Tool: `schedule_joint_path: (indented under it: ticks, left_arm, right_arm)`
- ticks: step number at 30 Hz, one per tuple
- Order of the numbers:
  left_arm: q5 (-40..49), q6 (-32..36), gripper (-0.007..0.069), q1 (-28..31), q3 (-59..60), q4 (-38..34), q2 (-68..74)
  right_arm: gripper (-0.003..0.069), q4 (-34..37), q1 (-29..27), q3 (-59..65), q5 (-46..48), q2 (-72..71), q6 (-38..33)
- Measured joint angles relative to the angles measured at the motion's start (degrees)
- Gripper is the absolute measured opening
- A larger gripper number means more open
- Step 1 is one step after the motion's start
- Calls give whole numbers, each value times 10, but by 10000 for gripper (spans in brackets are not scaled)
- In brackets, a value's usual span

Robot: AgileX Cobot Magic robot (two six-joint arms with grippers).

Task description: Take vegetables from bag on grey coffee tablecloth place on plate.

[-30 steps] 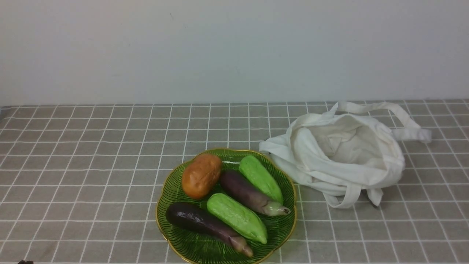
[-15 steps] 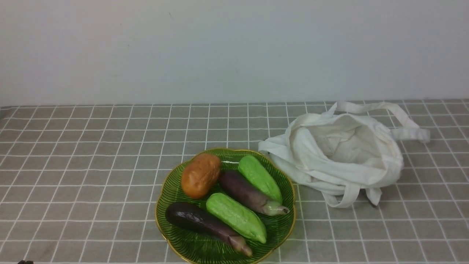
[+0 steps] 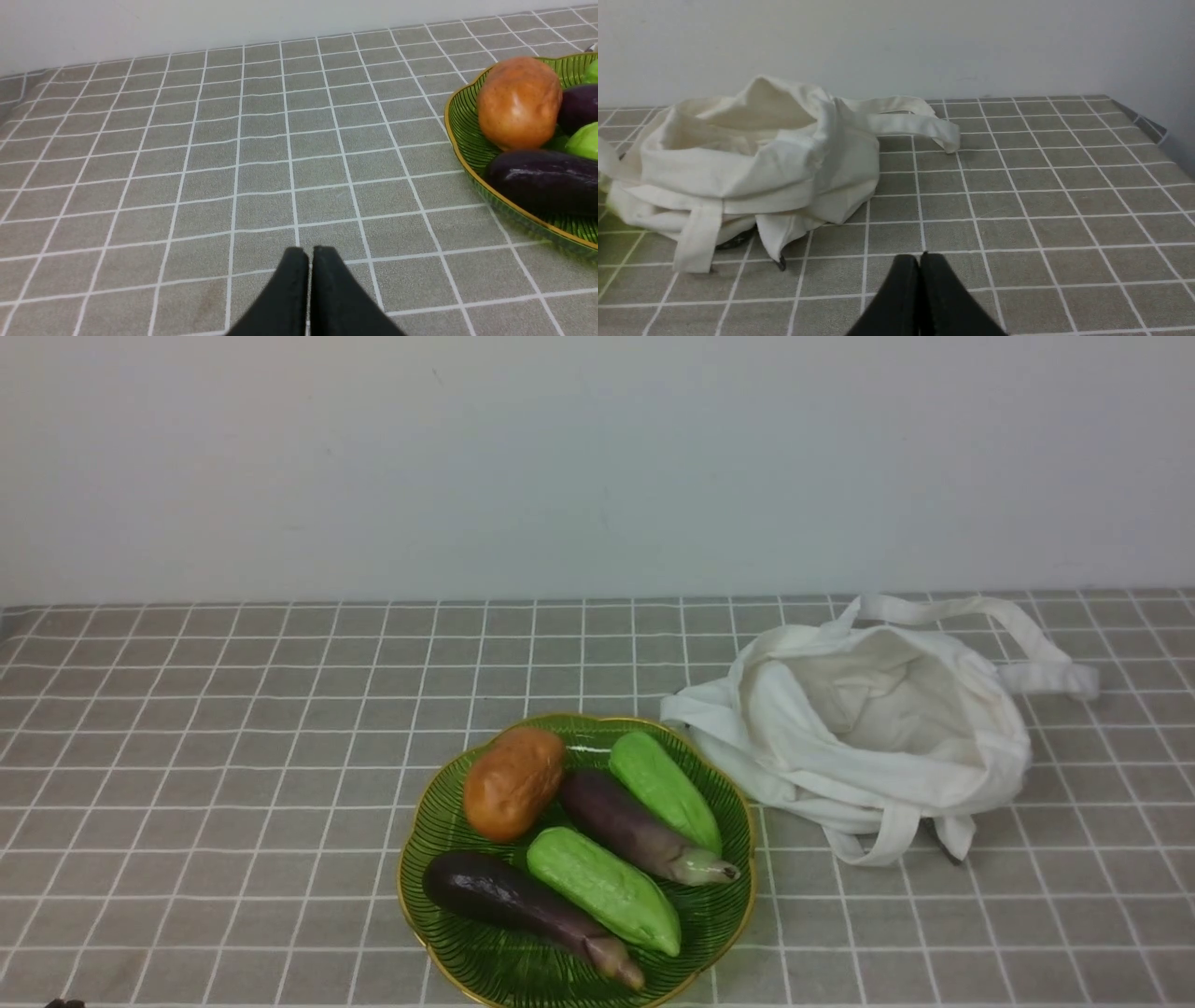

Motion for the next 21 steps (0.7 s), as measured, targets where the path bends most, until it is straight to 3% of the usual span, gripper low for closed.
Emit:
schedule_joint_path:
  ticks: [6,14,21]
  left_arm:
    - [0,0,-5,0,0,0,0]
    - [0,0,-5,0,0,0,0]
    - [0,0,-5,0,0,0,0]
  right_arm:
    - [-15,0,2,0,1,0,4]
    - [-15,7,56,0,3,0,7]
    - [-15,8,58,0,3,0,7]
